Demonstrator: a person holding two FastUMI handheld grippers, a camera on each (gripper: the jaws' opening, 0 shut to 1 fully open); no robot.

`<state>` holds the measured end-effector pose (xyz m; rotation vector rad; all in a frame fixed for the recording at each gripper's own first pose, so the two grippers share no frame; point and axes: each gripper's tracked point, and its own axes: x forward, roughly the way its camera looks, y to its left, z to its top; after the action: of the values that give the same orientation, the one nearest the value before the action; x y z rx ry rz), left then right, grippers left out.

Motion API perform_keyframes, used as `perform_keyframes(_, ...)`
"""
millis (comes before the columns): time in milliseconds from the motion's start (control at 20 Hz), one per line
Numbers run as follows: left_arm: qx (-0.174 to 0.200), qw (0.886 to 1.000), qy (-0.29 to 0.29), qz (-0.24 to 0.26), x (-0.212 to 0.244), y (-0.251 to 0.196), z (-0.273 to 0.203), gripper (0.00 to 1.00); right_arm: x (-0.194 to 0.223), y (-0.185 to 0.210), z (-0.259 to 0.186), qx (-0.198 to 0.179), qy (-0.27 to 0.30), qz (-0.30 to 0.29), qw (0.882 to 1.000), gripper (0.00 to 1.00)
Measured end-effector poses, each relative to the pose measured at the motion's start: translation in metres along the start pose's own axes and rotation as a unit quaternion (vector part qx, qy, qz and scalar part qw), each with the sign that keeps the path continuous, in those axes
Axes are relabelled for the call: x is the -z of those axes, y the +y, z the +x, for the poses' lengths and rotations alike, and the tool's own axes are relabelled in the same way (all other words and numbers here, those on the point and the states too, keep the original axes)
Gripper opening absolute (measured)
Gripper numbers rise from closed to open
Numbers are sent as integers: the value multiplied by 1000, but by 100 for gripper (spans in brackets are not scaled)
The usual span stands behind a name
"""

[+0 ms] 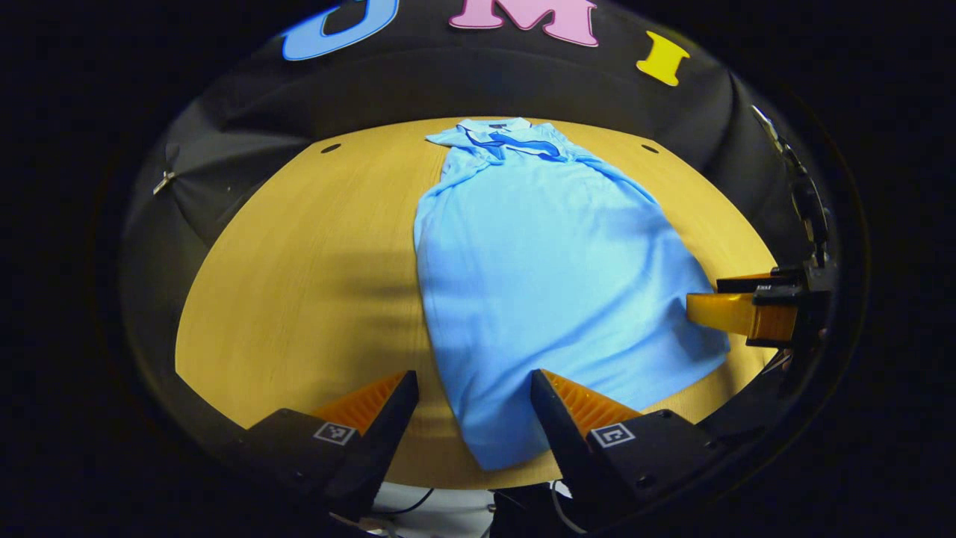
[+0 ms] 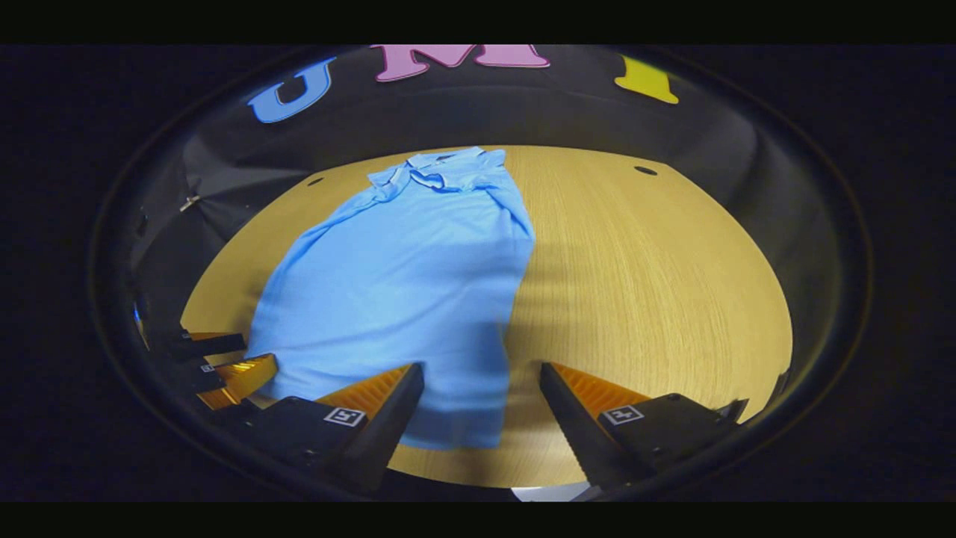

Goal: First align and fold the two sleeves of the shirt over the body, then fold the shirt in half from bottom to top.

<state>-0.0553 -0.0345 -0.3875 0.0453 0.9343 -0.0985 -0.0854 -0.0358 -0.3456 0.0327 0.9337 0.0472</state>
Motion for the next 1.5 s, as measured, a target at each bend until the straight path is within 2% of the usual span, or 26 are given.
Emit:
perform_keyframes(50,0,1000,-1,-2,0,0,2,93,1,0,2,5,4,-10,1000,98)
perform_keyframes(100,1,1000,-1,-5,-1,-1,2,92,2,-2,2,10,4,-19,1000,92)
perform_keyframes(150,0,1000,-4,-6,-1,-1,2,90,1,1,3,7,5,-22,1000,95)
perform_keyframes(200,0,1000,-3,-8,-2,-2,3,88,2,3,3,4,4,-24,1000,93)
perform_keyframes(250,1,1000,-4,-7,-2,-5,3,85,2,4,2,1,8,-24,1000,83)
perform_keyframes(300,3,1000,-3,-5,-2,-8,3,83,3,5,2,-2,9,-25,1000,77)
perform_keyframes(350,4,1000,0,-3,-2,-11,4,74,3,7,1,-8,8,-23,1000,68)
perform_keyframes(400,6,1000,2,-2,-3,-14,4,69,4,8,2,-12,7,-22,1000,53)
perform_keyframes(500,13,1000,2,1,-4,-22,5,57,5,13,1,-28,6,-23,999,44)
perform_keyframes(550,15,1000,1,0,-6,-24,5,31,5,13,1,-31,6,-26,999,30)
perform_keyframes(600,16,1000,1,-5,-7,-26,4,29,5,13,1,-34,7,-32,999,24)
perform_keyframes(650,20,1000,3,-10,-7,-28,4,18,6,14,3,-33,5,-22,999,24)
perform_keyframes(750,27,1000,7,-9,-9,-29,4,9,6,14,3,-35,2,-14,999,7)
perform_keyframes(950,36,999,8,-12,-10,-27,2,6,5,15,0,-55,3,-9,998,5)
perform_keyframes(1000,37,999,12,-9,-11,-28,2,6,5,14,0,-57,5,-2,998,0)
perform_keyframes(1100,40,999,18,6,-13,-28,-2,7,-2,14,-6,-58,1,4,998,11)
perform_keyframes(1150,39,999,10,2,-20,-25,-6,7,-11,16,-11,-63,-4,8,998,11)
perform_keyframes(1200,38,999,2,-8,-30,-24,-10,6,-21,18,-18,-65,-14,11,998,0)
perform_keyframes(1300,39,999,-15,-25,-53,-21,-20,6,-48,19,-29,-71,-36,9,997,10)
perform_keyframes(1500,40,997,-58,-42,-113,-12,-42,6,-108,22,-42,-84,-71,3,994,3)
